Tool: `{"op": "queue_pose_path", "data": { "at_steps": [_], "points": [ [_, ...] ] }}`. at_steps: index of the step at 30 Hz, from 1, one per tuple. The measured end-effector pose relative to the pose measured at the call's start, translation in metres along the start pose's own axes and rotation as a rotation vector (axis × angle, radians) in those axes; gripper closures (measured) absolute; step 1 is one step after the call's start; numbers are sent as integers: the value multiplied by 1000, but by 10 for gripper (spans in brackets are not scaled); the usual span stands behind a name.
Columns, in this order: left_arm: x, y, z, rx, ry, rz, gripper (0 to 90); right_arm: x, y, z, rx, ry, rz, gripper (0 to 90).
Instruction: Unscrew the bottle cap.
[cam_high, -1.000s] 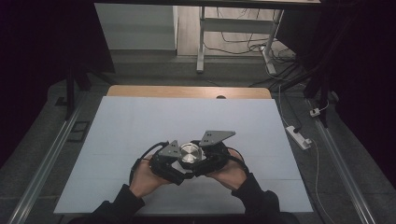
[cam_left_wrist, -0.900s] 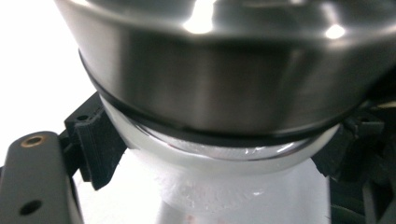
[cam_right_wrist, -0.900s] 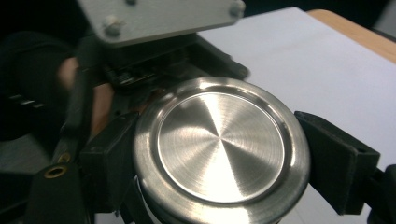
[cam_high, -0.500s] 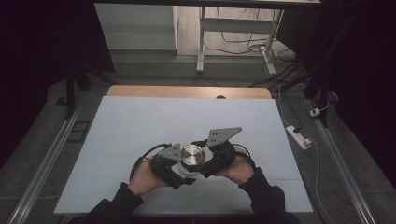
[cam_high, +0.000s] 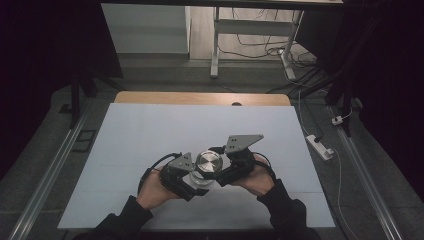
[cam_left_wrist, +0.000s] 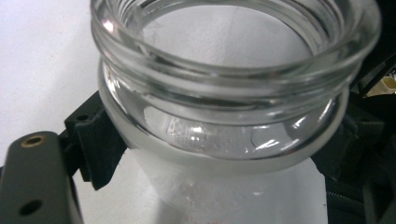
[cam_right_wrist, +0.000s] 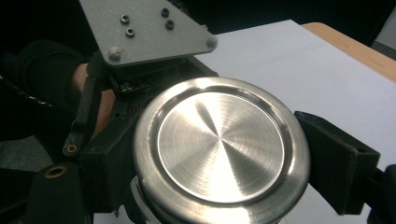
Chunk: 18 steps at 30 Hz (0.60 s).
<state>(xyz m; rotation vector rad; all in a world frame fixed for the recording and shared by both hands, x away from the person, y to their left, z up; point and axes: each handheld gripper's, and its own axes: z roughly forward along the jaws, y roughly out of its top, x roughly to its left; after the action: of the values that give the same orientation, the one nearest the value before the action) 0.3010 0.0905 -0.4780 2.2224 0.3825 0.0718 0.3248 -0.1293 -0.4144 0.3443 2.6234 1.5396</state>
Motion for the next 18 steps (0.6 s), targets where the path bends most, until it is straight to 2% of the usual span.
{"op": "queue_pose_path", "data": {
  "at_steps": [8, 18],
  "points": [
    [4, -3, -1, 3, 30, -20, 156, -1, 1, -3, -5, -14, 7, 183],
    [19, -9, -9, -11, 104, -67, 156, 3, 0, -3, 2, -15, 3, 183]
  ]
}}
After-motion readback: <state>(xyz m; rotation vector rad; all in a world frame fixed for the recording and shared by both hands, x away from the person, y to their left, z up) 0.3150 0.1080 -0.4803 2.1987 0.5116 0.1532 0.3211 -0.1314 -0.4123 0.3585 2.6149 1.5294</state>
